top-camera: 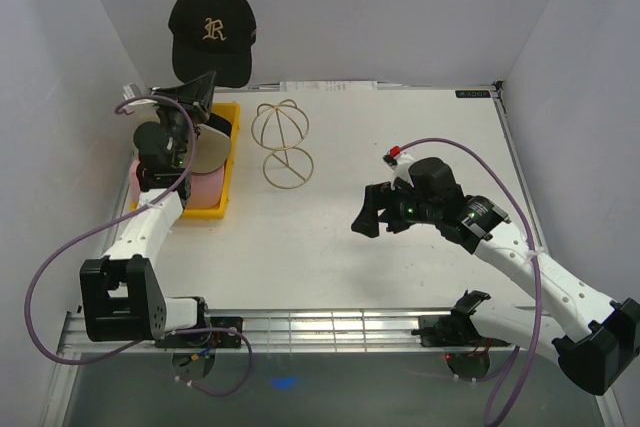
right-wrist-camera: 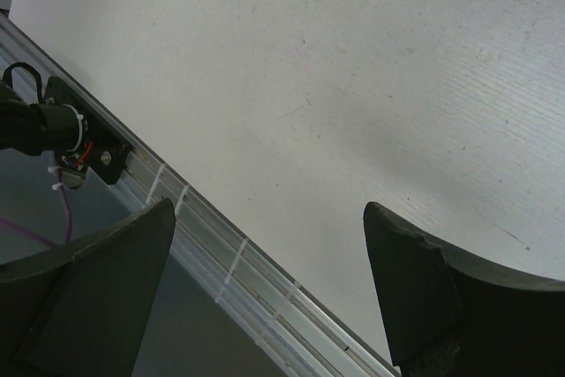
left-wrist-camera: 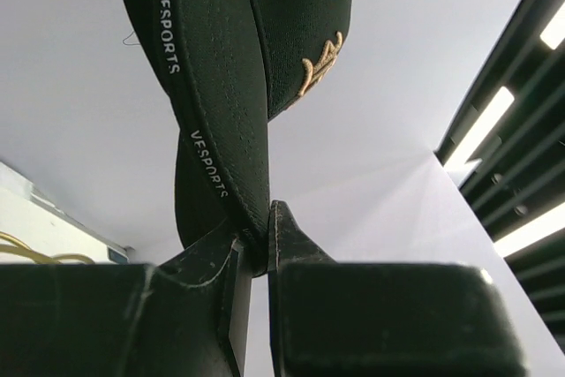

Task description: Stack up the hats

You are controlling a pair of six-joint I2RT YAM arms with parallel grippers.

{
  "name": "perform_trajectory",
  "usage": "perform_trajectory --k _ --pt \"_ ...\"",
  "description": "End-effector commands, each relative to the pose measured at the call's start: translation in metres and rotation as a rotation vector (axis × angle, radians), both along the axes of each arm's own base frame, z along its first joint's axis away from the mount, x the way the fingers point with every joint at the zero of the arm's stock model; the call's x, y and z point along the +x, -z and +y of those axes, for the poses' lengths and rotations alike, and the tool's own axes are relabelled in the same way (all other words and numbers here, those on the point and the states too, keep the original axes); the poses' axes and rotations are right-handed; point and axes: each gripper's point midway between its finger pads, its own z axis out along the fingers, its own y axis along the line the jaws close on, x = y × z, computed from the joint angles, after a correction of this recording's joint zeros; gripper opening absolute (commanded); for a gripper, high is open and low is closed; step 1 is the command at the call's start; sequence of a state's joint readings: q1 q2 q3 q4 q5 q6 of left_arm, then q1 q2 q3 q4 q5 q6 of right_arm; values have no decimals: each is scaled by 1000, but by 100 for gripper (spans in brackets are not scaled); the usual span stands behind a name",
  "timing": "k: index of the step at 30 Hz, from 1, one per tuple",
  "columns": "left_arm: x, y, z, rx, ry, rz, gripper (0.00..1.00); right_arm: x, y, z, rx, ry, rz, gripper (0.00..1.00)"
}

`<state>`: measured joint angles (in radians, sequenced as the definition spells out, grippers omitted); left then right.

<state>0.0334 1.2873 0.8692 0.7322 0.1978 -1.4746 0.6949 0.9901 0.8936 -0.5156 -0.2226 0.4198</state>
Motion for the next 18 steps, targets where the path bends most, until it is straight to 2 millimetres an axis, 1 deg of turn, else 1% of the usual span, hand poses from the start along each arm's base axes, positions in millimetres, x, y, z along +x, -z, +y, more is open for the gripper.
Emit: perform_trajectory --k 1,6,7,9,10,12,13,14,15,17,18 --pt "-20 -27 -31 -30 93 -111 0 6 -14 3 44 20 -43 93" --pt "-29 -12 -51 -107 161 -98 0 4 -16 1 56 30 -39 93" --pt "-30 -4 -55 -115 171 -87 0 4 -16 1 57 34 -40 93" --pt "-37 0 -67 -123 197 -83 0 3 -15 0 61 37 -37 93" --pt "-38 2 -69 -125 200 -80 0 3 -15 0 63 39 -36 93" --pt "-44 12 -78 -129 211 -59 0 2 -15 -1 65 41 -35 93" --pt "-45 15 -77 -140 200 -57 0 1 -15 -1 66 42 -31 93" --pt "-48 24 -79 -144 200 -43 0 0 -16 -1 69 42 -34 93" --pt "-52 25 -83 -149 207 -45 0 0 -16 -1 72 42 -35 93" --pt "-56 28 -82 -163 188 -51 0 -2 -16 -3 74 46 -29 93" --pt "-63 32 -87 -165 197 -45 0 -4 -14 -3 74 45 -24 93"
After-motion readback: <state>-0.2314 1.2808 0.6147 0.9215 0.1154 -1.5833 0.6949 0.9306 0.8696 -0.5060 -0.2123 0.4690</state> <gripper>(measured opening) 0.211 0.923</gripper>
